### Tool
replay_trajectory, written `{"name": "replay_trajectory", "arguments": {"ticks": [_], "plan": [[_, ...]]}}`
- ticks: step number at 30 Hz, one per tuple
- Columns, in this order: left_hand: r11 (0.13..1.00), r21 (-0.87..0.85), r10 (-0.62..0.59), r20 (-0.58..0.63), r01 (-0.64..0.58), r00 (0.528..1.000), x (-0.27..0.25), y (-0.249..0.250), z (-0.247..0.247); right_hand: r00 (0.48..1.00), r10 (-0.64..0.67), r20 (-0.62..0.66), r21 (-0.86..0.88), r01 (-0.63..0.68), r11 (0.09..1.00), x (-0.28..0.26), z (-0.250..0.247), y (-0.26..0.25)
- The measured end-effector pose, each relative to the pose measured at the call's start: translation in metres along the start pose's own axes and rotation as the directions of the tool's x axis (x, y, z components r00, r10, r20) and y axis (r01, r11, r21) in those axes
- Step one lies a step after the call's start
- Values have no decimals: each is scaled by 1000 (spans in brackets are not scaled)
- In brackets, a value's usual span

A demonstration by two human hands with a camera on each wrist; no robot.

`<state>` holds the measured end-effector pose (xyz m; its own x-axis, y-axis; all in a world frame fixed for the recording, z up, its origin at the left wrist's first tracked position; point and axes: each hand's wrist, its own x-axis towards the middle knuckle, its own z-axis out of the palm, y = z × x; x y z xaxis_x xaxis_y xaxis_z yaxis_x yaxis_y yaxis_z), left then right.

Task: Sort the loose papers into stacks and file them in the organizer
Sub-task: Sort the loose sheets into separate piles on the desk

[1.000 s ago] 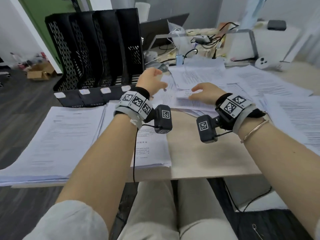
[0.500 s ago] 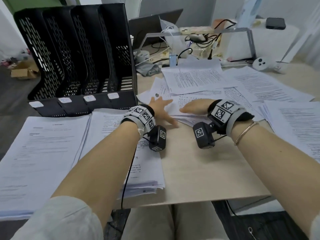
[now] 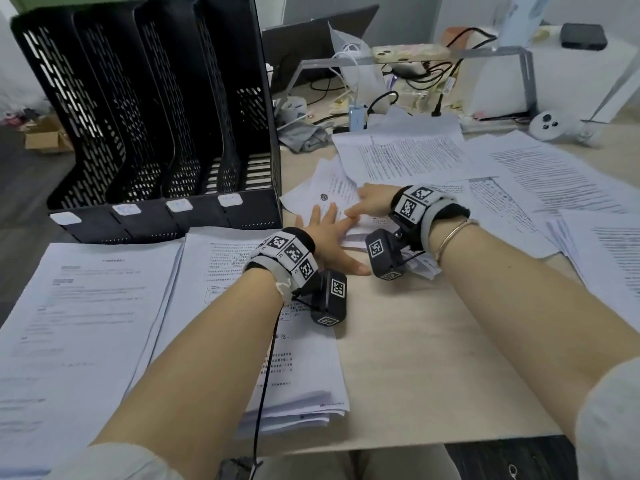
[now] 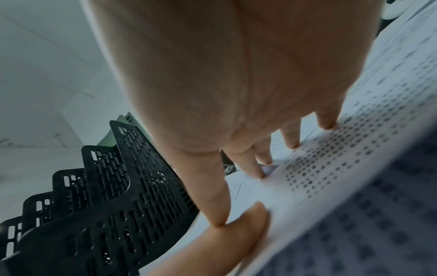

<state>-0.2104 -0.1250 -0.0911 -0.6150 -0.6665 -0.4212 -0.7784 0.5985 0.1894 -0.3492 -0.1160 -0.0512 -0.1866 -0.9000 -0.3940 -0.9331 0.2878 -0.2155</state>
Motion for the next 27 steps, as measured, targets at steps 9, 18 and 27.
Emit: {"name": "replay_trajectory", "arguments": {"ticks": [9, 18, 27], "plan": [[999, 37, -32, -10, 32, 999, 4, 1, -2, 996, 37, -81, 154, -24, 988, -38, -7, 42], [932, -358, -170, -290, 58, 942, 10, 28, -19, 969, 52, -240, 372, 43, 927, -100, -3, 104], [686, -724, -245, -328, -77, 912, 2, 60, -28, 931, 130, -340, 620, 118, 775, -126, 6, 132]]}}
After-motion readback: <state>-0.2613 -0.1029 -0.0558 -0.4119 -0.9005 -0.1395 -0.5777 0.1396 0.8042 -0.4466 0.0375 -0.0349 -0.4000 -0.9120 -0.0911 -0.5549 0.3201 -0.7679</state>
